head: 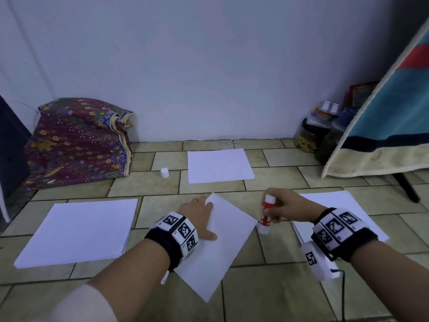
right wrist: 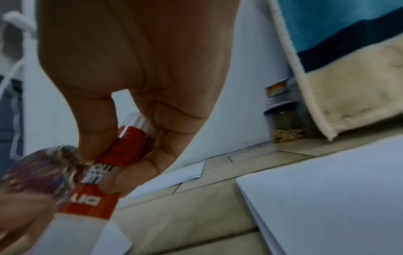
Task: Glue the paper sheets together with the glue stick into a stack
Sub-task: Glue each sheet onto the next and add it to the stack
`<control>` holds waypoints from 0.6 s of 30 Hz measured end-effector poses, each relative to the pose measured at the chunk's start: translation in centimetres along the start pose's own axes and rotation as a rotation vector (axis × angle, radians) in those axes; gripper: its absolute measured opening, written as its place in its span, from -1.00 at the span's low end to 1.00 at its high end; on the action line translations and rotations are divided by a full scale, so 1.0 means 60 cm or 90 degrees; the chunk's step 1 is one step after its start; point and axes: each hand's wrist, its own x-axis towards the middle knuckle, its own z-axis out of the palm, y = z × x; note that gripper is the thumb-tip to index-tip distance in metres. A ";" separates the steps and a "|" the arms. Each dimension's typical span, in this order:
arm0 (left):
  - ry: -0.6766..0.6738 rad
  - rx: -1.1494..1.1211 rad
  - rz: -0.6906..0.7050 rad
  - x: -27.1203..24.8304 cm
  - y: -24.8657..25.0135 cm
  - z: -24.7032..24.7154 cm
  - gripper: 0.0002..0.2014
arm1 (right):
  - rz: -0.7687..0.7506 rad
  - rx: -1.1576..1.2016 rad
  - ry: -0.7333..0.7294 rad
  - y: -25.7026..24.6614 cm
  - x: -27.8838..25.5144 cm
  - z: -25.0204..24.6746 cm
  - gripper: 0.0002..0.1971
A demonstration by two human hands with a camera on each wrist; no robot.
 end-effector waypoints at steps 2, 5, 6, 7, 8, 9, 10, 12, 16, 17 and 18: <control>0.018 0.010 -0.027 -0.004 -0.005 0.004 -0.17 | 0.018 0.139 0.066 0.005 0.004 -0.007 -0.89; 0.049 -0.039 0.024 -0.004 -0.012 0.016 -0.19 | 0.043 0.313 0.112 0.004 0.013 -0.002 -0.94; 0.049 -0.053 0.067 -0.004 -0.013 0.019 -0.24 | 0.049 0.344 0.125 0.003 0.018 0.004 -0.94; 0.041 -0.054 0.105 -0.004 -0.013 0.020 -0.29 | 0.055 0.362 0.139 0.002 0.024 0.010 -0.95; 0.027 -0.041 0.126 -0.006 -0.013 0.020 -0.31 | 0.060 0.372 0.153 0.001 0.032 0.017 -0.94; 0.014 -0.022 0.128 -0.006 -0.014 0.019 -0.32 | 0.065 0.376 0.169 -0.001 0.040 0.024 -0.93; 0.005 -0.004 0.114 -0.007 -0.015 0.018 -0.31 | 0.066 0.376 0.184 -0.004 0.048 0.031 -0.92; 0.002 0.009 0.070 -0.009 -0.018 0.013 -0.28 | 0.065 0.351 0.215 -0.012 0.066 0.045 -0.88; 0.023 -0.019 0.020 -0.008 -0.028 0.009 -0.28 | 0.038 0.205 0.256 -0.035 0.097 0.064 -0.86; 0.022 -0.033 0.014 -0.006 -0.028 0.009 -0.28 | 0.022 0.165 0.257 -0.044 0.104 0.067 -0.85; 0.020 -0.044 0.007 -0.005 -0.027 0.011 -0.28 | 0.006 0.129 0.254 -0.054 0.111 0.071 -0.84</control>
